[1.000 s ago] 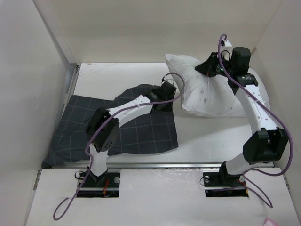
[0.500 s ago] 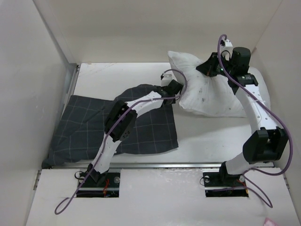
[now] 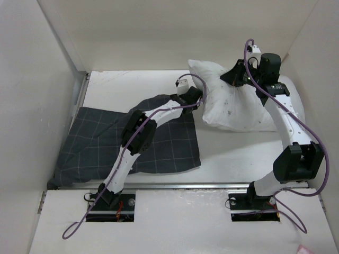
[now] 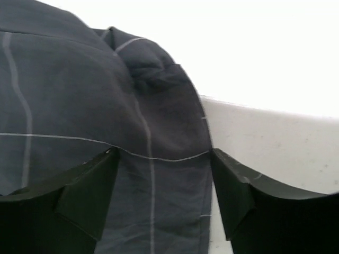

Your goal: Put the pillow into the pillowcase

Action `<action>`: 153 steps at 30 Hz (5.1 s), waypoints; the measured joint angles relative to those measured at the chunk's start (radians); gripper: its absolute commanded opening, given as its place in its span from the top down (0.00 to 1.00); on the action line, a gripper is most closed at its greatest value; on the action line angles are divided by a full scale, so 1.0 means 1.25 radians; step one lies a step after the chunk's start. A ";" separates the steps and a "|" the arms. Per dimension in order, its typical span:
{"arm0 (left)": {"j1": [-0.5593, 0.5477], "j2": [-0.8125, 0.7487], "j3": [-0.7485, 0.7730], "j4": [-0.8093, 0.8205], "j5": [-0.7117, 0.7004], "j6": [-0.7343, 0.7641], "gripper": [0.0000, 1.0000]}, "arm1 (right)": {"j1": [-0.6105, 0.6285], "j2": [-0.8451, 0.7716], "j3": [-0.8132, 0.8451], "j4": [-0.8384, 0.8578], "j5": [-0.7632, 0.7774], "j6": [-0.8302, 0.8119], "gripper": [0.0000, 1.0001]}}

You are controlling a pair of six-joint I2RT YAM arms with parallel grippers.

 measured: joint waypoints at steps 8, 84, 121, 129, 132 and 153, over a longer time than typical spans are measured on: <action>0.000 0.034 0.042 0.006 0.016 0.004 0.85 | 0.000 0.008 0.000 -0.006 0.006 0.000 1.00; 0.188 -0.559 -0.277 -0.065 0.458 0.447 1.00 | 0.294 0.385 0.119 0.146 -0.132 -0.175 1.00; 0.093 -0.731 -0.392 -0.020 0.561 0.438 1.00 | 0.379 0.359 -0.159 0.776 0.112 0.208 1.00; 0.081 -0.801 -0.485 0.017 0.505 0.395 1.00 | 0.339 0.386 -0.168 0.948 0.222 0.414 1.00; 0.078 -0.818 -0.493 0.015 0.472 0.383 1.00 | 0.331 0.385 -0.167 0.964 0.236 0.439 1.00; 0.068 -0.925 -0.549 -0.072 0.169 0.285 1.00 | 0.220 0.360 0.001 0.739 0.156 0.643 1.00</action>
